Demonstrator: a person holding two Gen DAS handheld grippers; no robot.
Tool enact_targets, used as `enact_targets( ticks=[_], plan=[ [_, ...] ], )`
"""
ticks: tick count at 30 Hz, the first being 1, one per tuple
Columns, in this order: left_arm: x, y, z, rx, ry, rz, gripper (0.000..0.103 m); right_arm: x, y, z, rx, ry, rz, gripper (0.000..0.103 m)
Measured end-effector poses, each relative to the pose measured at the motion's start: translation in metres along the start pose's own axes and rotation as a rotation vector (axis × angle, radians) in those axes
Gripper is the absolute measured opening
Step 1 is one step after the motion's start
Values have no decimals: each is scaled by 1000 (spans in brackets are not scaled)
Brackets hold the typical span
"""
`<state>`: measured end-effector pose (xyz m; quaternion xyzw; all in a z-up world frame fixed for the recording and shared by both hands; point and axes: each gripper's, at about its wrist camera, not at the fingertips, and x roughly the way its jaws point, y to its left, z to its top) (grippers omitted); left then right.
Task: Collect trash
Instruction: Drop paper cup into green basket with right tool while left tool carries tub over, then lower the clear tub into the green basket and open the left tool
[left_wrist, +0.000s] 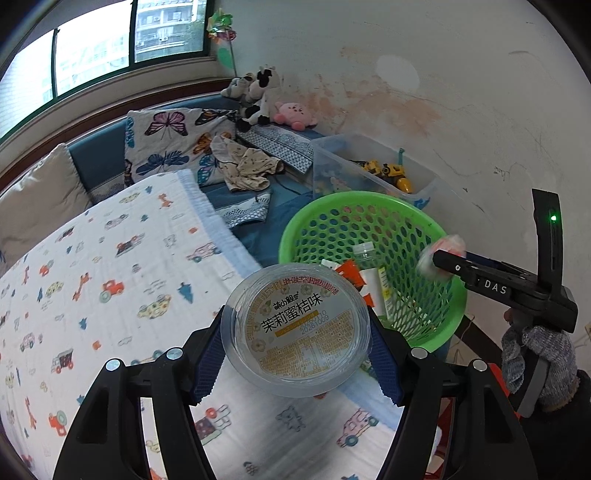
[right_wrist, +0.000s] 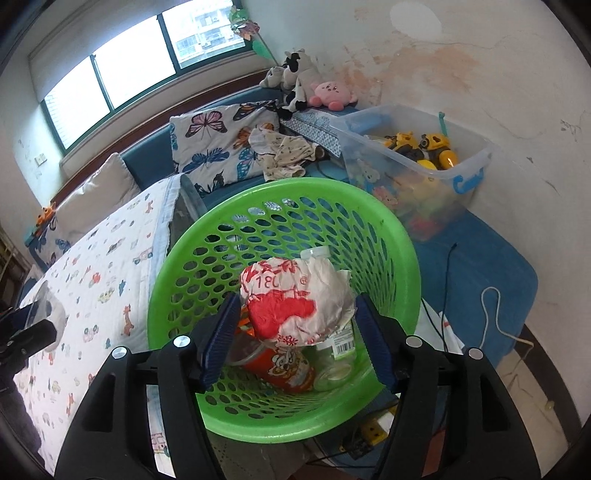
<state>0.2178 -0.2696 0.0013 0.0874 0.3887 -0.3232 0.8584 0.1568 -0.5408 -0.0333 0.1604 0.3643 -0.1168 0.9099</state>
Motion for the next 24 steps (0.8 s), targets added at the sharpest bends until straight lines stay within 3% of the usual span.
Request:
enact_targets(
  ticks=[24],
  plan=[
    [51, -50, 17, 78, 73, -25, 67, -33, -11, -1, 20, -60, 8, 77]
  ],
)
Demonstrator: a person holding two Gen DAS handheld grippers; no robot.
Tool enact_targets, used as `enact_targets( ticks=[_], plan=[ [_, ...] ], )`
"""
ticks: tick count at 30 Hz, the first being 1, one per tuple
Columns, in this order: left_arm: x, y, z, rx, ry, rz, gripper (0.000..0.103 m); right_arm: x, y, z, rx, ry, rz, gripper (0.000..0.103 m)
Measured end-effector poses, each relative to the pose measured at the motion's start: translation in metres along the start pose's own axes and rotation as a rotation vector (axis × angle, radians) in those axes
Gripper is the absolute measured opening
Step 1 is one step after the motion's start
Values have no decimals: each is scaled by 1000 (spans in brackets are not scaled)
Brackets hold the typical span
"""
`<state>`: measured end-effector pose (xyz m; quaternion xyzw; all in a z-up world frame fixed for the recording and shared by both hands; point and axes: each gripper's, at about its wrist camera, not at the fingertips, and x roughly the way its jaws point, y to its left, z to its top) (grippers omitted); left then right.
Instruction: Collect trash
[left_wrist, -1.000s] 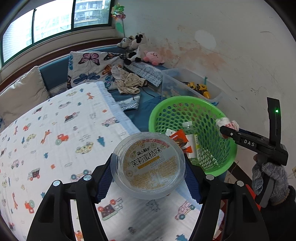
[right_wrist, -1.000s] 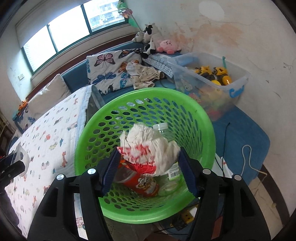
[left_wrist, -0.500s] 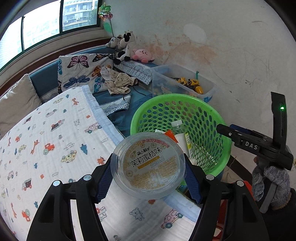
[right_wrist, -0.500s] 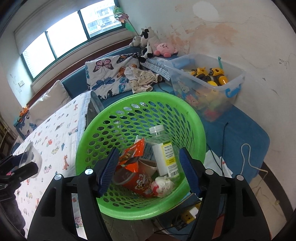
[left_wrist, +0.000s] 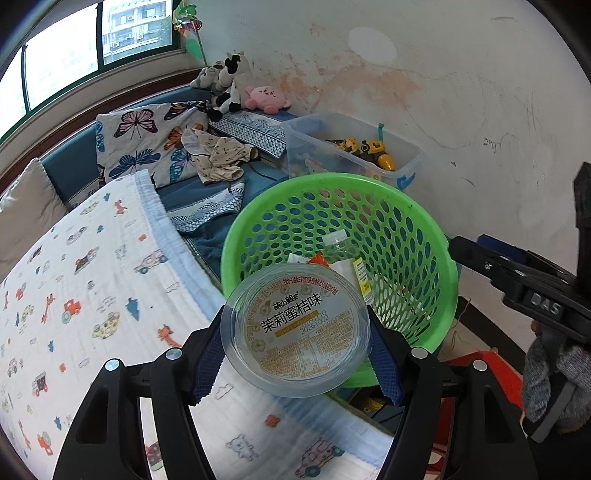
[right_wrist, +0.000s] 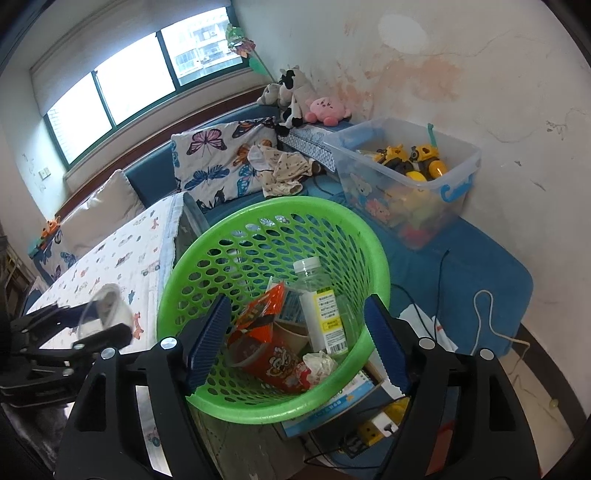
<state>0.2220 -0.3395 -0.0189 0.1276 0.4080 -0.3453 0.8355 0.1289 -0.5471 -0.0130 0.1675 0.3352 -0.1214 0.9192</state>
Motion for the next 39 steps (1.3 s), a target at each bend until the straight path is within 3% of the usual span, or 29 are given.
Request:
enact_targets(
  ticks=[17, 22, 39],
  plan=[
    [24, -17, 9, 1, 37, -23, 69, -7, -10, -2, 18, -11, 2, 78],
    [26, -19, 11, -4, 35, -37, 78, -9, -11, -4, 24, -11, 4, 78],
    [-5, 8, -2, -62, -9, -25, 79, -16, 5, -9, 21, -15, 38, 80]
  ],
)
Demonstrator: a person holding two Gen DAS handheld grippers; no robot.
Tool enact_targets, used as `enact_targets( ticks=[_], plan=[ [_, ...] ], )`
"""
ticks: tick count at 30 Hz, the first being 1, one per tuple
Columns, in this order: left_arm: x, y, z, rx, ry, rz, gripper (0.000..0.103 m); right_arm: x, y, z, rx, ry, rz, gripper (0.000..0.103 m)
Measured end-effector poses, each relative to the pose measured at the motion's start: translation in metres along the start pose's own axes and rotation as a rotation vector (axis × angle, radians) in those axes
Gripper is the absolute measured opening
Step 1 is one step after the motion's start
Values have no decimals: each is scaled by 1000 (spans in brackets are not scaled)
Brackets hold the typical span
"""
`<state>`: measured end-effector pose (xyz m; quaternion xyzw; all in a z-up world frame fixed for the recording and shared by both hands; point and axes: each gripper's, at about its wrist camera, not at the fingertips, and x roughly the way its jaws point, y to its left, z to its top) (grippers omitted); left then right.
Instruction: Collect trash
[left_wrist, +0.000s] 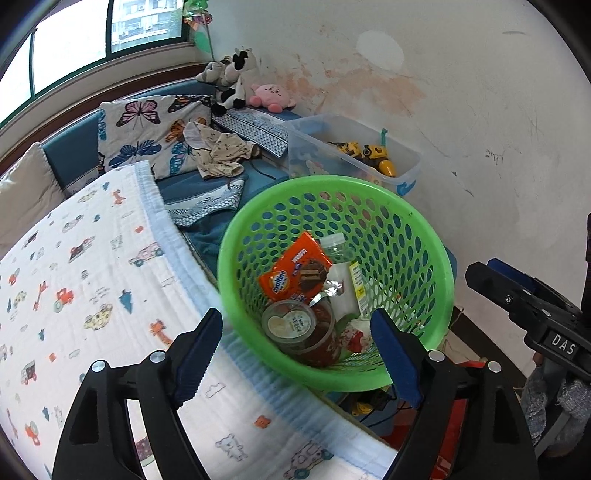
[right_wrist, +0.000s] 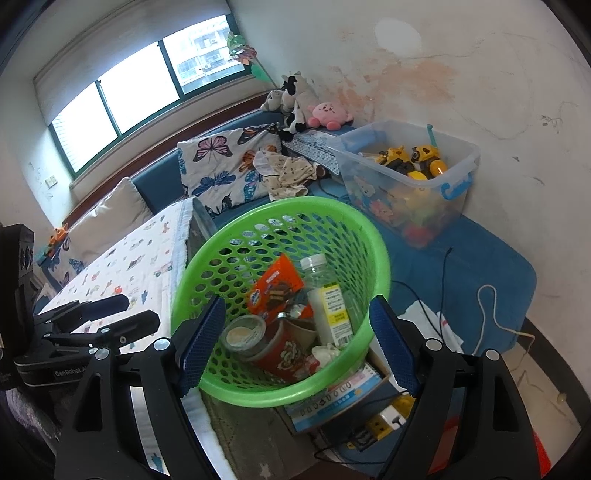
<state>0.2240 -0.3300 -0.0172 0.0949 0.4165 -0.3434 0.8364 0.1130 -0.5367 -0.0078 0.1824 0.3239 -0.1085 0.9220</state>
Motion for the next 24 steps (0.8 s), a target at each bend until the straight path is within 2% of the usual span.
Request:
enact_targets(
  ticks=[15, 24],
  plan=[
    [-49, 47, -24, -76, -79, 32, 84, -5, 37, -11, -69, 4, 24, 84],
    [-86, 67, -44, -102, -134, 79, 89, -15, 66, -23, -128, -5, 33, 86]
  ],
)
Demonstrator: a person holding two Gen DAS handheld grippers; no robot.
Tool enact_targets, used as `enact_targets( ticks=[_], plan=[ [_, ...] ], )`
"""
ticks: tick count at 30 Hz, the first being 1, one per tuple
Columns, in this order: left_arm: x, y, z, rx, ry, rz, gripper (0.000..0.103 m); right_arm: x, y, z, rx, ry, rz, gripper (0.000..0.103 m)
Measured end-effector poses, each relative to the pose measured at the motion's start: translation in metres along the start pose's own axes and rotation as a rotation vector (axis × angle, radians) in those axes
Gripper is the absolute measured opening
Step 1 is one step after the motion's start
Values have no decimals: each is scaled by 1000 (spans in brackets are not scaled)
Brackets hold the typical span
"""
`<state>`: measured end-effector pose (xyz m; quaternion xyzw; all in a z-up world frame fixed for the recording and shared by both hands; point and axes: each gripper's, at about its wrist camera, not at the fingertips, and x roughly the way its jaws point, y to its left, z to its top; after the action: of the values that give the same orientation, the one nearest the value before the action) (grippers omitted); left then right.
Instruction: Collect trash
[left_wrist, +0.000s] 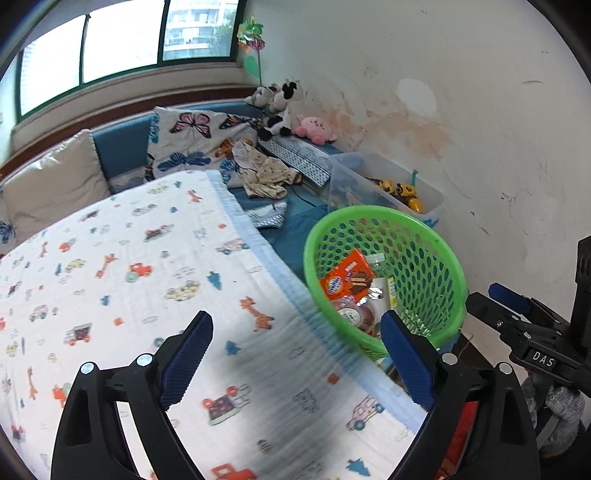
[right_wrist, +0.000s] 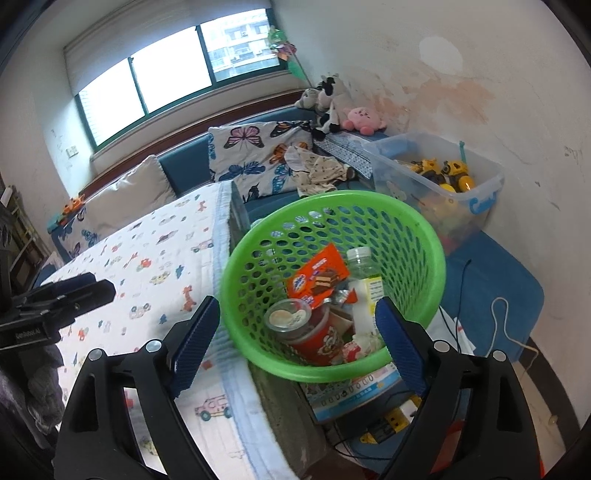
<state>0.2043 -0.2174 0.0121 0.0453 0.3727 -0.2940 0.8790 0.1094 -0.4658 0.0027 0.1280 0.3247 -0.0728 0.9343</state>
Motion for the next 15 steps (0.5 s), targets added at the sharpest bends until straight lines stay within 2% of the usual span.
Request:
enact_targets(
  ticks=[15],
  plan=[
    [-54, 43, -31, -42, -61, 64, 92, -16, 51, -17, -48, -3, 22, 91]
  ],
)
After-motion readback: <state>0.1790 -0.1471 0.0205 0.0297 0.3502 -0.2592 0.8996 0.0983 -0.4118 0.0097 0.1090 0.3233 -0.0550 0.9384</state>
